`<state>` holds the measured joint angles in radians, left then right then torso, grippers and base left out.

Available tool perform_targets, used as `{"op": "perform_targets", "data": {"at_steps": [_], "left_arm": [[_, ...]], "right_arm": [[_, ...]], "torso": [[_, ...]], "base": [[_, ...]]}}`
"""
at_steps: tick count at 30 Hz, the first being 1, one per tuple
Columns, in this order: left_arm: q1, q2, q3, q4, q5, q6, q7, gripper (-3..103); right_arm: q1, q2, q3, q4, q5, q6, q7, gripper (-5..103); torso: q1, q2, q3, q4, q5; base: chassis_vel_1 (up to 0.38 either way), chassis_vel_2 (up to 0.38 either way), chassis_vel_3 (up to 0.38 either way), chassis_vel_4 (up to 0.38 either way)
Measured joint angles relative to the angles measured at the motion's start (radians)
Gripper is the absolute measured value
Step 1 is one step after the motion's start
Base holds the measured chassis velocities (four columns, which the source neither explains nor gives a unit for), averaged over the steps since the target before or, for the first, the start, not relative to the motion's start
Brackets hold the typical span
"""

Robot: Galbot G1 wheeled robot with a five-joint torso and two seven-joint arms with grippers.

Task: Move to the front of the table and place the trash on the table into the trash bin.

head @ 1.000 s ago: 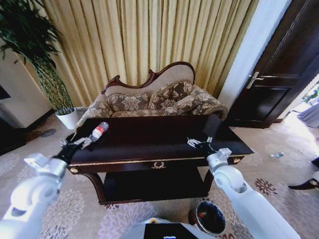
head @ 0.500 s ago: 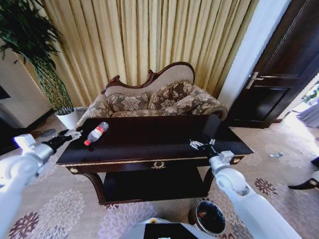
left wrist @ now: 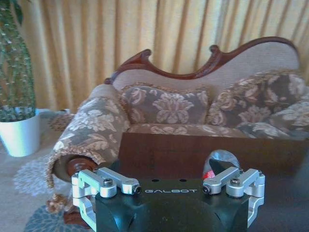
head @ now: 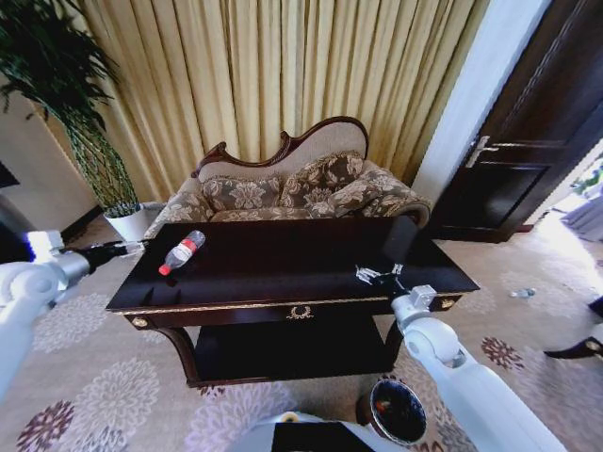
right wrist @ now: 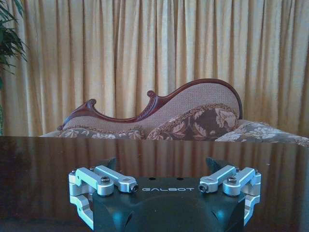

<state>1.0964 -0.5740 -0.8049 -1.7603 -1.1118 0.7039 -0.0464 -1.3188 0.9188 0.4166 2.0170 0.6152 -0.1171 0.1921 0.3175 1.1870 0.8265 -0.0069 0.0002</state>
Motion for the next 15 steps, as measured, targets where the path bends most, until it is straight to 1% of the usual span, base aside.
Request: {"op": "perform_targets", "data": {"at_steps": [1, 2, 3, 4, 6, 7, 10, 15], "left_arm": [[0.0, 0.0, 0.0, 0.0, 0.0, 0.0, 0.0, 100], [-0.04, -0.002, 0.037, 0.011, -0.002, 0.006, -0.024, 100], [-0.075, -0.004, 0.072, 0.021, -0.002, 0.012, -0.036, 100], [-0.075, -0.004, 0.072, 0.021, -0.002, 0.012, -0.036, 100], [-0.144, -0.015, 0.153, 0.041, 0.0, 0.025, -0.071, 100], [-0.144, -0.015, 0.153, 0.041, 0.0, 0.025, -0.071, 100], [-0.225, -0.035, 0.263, 0.049, -0.009, 0.034, -0.136, 100], [-0.281, -0.053, 0.346, 0.036, -0.018, 0.035, -0.158, 100]], "right_arm": [[0.0, 0.0, 0.0, 0.0, 0.0, 0.0, 0.0, 100], [0.002, 0.0, -0.003, 0.0, 0.0, 0.0, 0.0, 100], [0.003, -0.003, -0.003, 0.001, 0.001, 0.0, 0.0, 100], [0.003, -0.003, -0.003, 0.001, 0.001, 0.0, 0.0, 100], [0.002, -0.009, 0.0, 0.002, 0.002, 0.0, 0.0, 100], [0.002, -0.009, 0.0, 0.002, 0.002, 0.0, 0.0, 100], [-0.004, -0.018, 0.014, 0.002, 0.004, 0.003, 0.0, 100], [-0.006, -0.02, 0.023, 0.001, 0.006, 0.009, 0.0, 100]], "torso": [[0.0, 0.0, 0.0, 0.0, 0.0], [0.0, 0.0, 0.0, -0.0002, 0.0], [0.0, 0.0, 0.0, -0.0002, 0.0001], [0.0, 0.0, 0.0, -0.0002, 0.0001], [0.0, 0.0, 0.0, -0.0001, 0.0001], [0.0, 0.0, 0.0, -0.0001, 0.0001], [0.0, 0.0, 0.0, -0.0004, -0.0001], [0.0, 0.0, 0.0, -0.0003, 0.0003]], "base": [[0.0, 0.0, 0.0, 0.0], [0.0, 0.0, 0.0, 0.0], [0.0, 0.0, 0.0, 0.0], [0.0, 0.0, 0.0, 0.0], [0.0, 0.0, 0.0, 0.0], [0.0, 0.0, 0.0, 0.0], [0.0, 0.0, 0.0, 0.0], [0.0, 0.0, 0.0, 0.0]]}}
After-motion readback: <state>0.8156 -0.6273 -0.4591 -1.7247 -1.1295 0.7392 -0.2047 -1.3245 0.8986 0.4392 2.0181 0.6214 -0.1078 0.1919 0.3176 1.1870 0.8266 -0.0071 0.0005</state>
